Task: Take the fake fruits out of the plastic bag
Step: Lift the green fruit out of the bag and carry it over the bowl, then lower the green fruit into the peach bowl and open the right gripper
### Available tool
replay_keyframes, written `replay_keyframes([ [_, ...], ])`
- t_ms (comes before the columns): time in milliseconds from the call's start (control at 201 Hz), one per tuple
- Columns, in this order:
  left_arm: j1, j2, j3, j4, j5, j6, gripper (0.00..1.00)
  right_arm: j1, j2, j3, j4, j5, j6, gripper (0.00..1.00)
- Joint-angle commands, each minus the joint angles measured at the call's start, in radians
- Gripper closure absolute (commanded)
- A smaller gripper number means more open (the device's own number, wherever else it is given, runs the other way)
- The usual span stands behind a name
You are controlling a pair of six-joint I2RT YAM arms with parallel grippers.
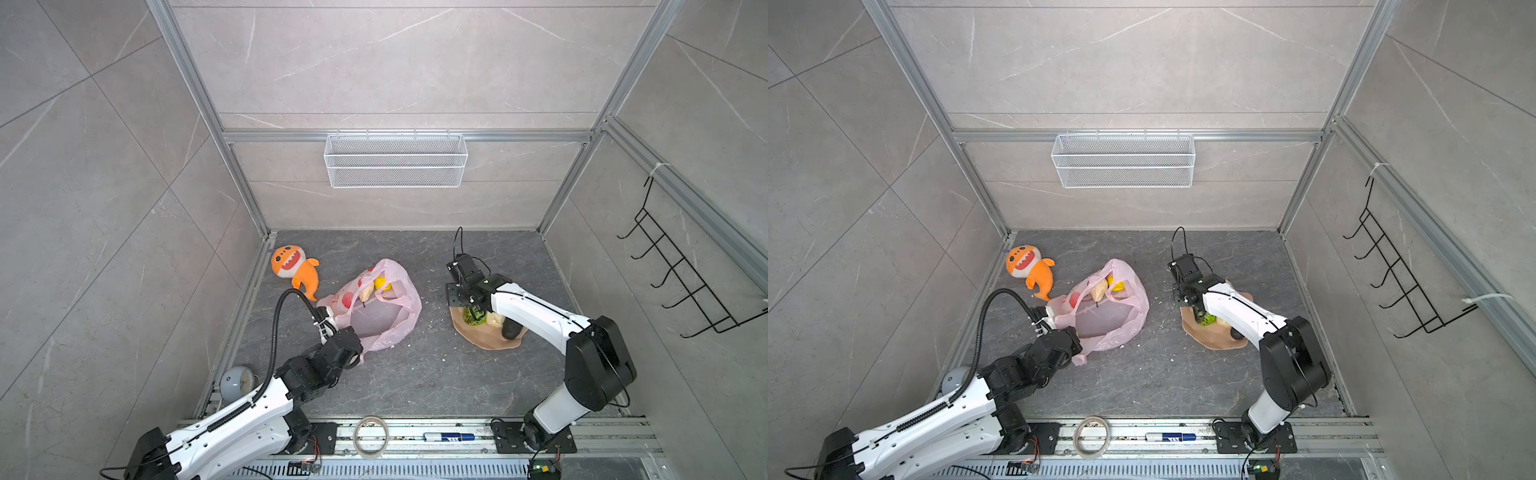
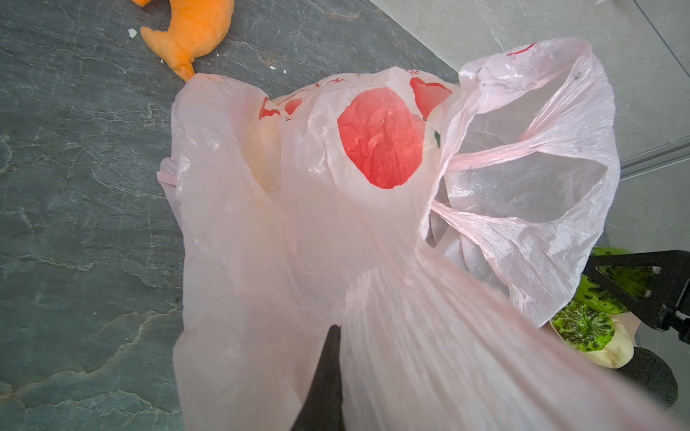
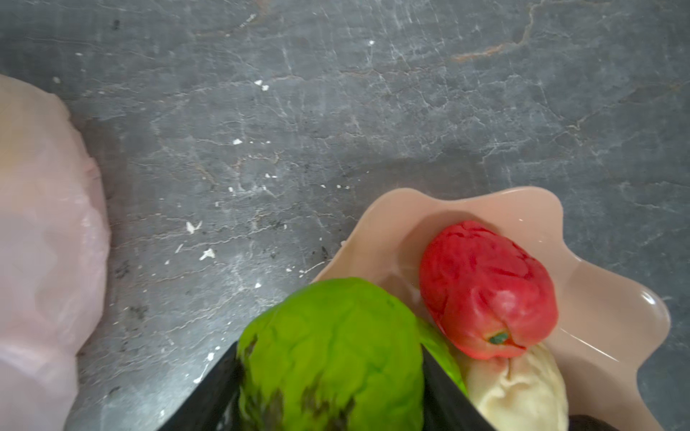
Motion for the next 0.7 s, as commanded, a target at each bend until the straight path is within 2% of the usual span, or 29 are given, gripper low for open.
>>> replay_keyframes([
  [0,0.004,-0.015,-0.007,-0.008,-0.011,0.000,1.00,-0.007,0.025,0.032,0.021,0.030,0.023,0.56],
  [692,0.004,-0.013,-0.005,-0.008,-0.009,-0.002,1.00,-0.044,0.085,0.060,0.007,0.049,0.017,0.54],
])
